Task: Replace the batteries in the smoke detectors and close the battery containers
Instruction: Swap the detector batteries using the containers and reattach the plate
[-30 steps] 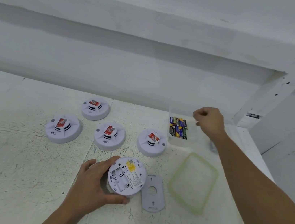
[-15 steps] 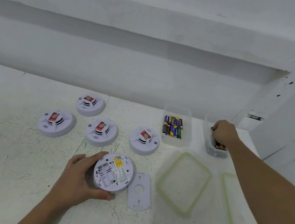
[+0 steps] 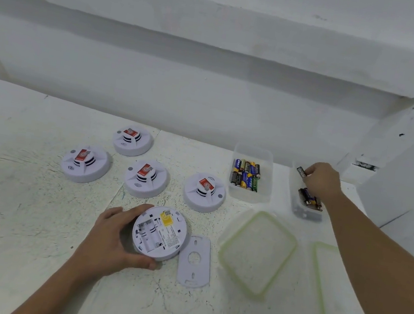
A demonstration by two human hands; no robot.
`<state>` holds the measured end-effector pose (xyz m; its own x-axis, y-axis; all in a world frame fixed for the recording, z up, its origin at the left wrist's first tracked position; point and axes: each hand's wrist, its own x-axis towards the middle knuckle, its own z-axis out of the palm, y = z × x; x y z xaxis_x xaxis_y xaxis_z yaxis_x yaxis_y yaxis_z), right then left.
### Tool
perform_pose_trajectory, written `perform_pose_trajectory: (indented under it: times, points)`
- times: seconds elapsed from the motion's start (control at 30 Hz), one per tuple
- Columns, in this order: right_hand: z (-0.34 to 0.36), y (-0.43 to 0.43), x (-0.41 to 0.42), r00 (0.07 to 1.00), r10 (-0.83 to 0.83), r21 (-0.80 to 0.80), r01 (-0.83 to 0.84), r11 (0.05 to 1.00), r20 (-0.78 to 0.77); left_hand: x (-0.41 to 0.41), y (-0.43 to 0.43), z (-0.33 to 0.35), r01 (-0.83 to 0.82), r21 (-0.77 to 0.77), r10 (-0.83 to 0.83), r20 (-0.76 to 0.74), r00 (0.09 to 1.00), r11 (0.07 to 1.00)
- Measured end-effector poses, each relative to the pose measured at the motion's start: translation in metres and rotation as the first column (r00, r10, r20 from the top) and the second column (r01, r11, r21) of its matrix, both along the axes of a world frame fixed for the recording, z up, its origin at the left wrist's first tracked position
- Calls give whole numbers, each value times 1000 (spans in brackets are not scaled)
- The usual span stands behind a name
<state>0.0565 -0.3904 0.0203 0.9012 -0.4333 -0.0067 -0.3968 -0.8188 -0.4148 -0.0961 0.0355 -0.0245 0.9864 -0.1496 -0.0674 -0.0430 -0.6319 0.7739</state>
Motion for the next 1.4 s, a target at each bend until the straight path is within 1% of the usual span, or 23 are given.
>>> perform_pose_trajectory:
  times: [0.03,0.07,0.1,0.17,0.23,0.3,0.37,0.43,0.5,0.57,0.7,0.8,0.87,0.93,0.97,1.03,1.13,1.23,1.3,1.4]
  points:
    - [4,0,-3,999,-28,74,24,997,45,0,0,0,0,-5,0,1,1000,1000]
    - [8,1,-8,994,-74,184,58,981,81,1,0,0,2,-8,-2,3,1000,1000]
    - [11,2,-12,986,-131,317,93,944,103,0,0,0,4,-13,-4,5,1000,1000]
    - [19,5,-23,970,-206,553,102,827,129,0,0,-1,3,-21,-3,8,1000,1000]
    - [28,14,-36,960,-219,700,36,713,174,0,2,-3,7,-20,-7,13,1000,1000]
    - [38,29,-52,952,-213,797,-51,602,222,1,3,-4,22,-18,-21,20,1000,1000]
    - [45,50,-67,952,-185,846,-116,521,245,2,3,-3,47,-7,-47,37,998,999]
    - [49,77,-84,961,-120,866,-165,472,249,1,3,-1,67,-7,-67,63,996,998]
    - [49,110,-101,971,-39,875,-196,443,237,0,3,2,90,-11,-89,84,992,996]
    - [46,150,-118,973,62,864,-224,451,221,0,9,2,128,8,-128,110,986,992]
    - [31,208,-147,960,241,762,-264,591,146,3,9,-5,156,18,-157,154,976,988]
    - [9,242,-164,935,340,615,-325,718,97,5,11,-6,171,26,-173,179,969,985]
    - [-3,254,-172,915,384,476,-393,787,123,5,10,-4,178,17,-178,185,966,984]
    - [-9,263,-177,885,435,309,-465,830,166,5,11,-4,184,13,-183,192,964,983]
    - [-12,266,-179,865,468,247,-500,830,181,5,11,-6,179,22,-180,196,964,984]
    - [-16,271,-181,840,514,177,-541,822,176,6,13,-11,175,43,-180,200,963,984]
    - [-20,274,-183,817,555,125,-574,809,159,9,13,-14,189,75,-200,179,963,979]
    - [-19,273,-184,786,602,115,-617,779,137,9,16,-14,236,103,-251,168,953,966]
    - [-17,271,-183,750,647,102,-660,744,135,9,21,-16,281,73,-290,170,942,957]
    - [-12,267,-180,695,706,101,-718,688,136,12,28,-17,346,-21,-340,136,931,938]
